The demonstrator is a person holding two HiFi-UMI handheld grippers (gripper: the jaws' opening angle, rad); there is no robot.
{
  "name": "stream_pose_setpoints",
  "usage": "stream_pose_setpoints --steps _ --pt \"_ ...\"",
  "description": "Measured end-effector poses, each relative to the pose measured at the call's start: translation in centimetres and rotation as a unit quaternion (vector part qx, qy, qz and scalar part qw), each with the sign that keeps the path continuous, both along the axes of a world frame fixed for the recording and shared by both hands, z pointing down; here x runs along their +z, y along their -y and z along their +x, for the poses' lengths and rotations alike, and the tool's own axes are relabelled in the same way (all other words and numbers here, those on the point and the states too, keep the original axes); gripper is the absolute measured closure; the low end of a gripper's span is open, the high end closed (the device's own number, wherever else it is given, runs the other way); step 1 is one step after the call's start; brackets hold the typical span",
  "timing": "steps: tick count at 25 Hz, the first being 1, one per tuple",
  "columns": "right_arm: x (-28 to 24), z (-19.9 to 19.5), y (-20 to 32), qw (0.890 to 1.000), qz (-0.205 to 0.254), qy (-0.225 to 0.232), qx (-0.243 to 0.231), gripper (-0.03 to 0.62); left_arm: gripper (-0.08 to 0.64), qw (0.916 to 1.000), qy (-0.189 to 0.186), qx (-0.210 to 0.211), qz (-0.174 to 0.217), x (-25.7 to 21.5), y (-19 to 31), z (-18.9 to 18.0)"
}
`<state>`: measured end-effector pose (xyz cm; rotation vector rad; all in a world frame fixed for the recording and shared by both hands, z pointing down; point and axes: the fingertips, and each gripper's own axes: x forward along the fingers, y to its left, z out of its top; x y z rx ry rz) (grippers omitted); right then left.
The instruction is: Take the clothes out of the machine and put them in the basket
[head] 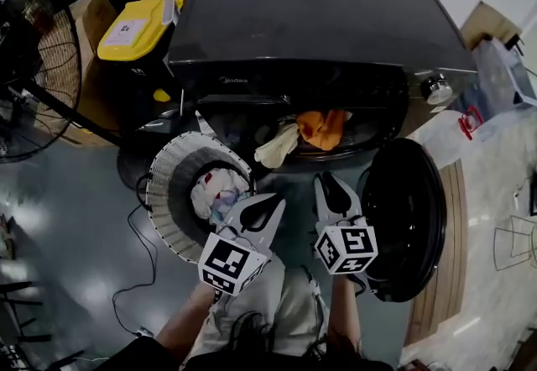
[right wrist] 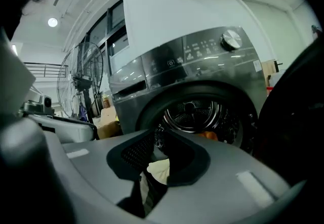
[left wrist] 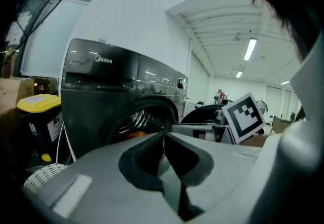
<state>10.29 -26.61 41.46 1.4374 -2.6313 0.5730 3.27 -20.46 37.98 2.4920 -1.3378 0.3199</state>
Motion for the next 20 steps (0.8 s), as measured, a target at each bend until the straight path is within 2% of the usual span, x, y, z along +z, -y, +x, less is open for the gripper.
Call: stream_pose_setpoints --steps 5,10,16,20 --pt "6.6 0.0 3.9 1.0 0.013 -0.008 0.001 0.493 0.534 1.0 0.006 -0.001 0.006 6.1 2.9 0.8" --pt "11.8 0.2 7.0 0.999 0.031 -0.023 0.0 0.445 0.534 0.9997 -0.013 -0.009 0.018 9.7 4.7 1.6" --pt "16.3 -0.2 11.7 0.997 0.058 -0.059 -0.002 0.373 0.532 0.9974 -0.015 -0.014 0.069 12.0 6.9 2.1" --pt "17.5 0.1 13.6 0.994 0.081 -0.08 0.0 0.353 0.528 0.9957 -0.023 -0.009 0.089 13.3 7.6 2.5"
